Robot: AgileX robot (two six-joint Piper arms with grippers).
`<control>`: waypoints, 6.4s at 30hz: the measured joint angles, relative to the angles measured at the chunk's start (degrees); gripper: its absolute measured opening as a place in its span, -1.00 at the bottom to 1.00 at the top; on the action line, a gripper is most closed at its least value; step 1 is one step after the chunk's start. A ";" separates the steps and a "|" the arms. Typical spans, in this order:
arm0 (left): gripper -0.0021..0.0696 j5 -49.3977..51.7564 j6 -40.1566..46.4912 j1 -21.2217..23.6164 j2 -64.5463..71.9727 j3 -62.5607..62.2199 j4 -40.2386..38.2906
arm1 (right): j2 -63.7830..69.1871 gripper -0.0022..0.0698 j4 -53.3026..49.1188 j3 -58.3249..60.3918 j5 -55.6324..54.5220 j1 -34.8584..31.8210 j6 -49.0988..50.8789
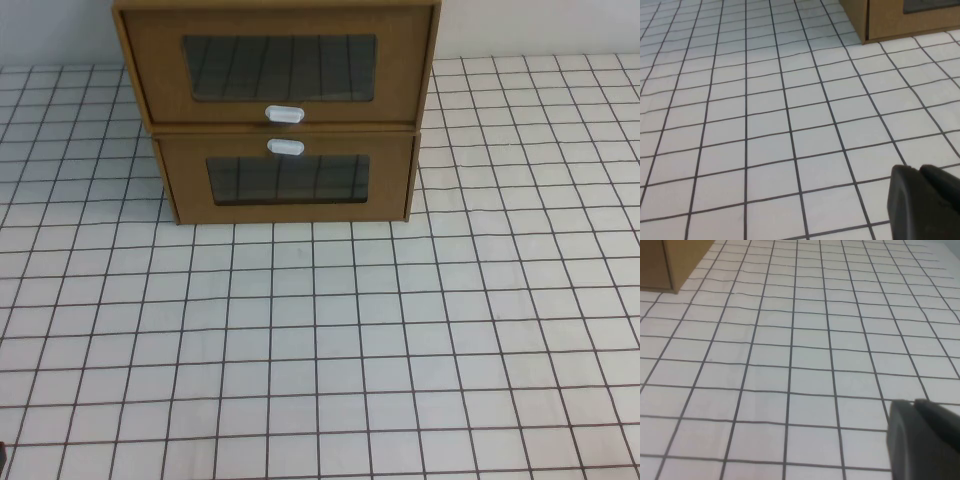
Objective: Open the shoe box
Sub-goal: 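Pull the top drawer of the cardboard box fully open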
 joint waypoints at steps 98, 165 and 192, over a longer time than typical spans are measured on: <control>-0.95 31.62 38.68 -8.78 109.74 -120.52 -45.06 | 0.00 -0.98 0.00 0.00 0.00 0.00 0.00; -0.95 28.90 35.64 -8.87 113.87 -120.65 -38.50 | 82.78 -0.98 -12.25 -73.24 24.23 45.74 10.57; -0.95 29.17 32.70 -8.87 113.87 -120.77 -38.50 | 108.98 -0.44 -100.55 -79.91 22.14 59.29 47.29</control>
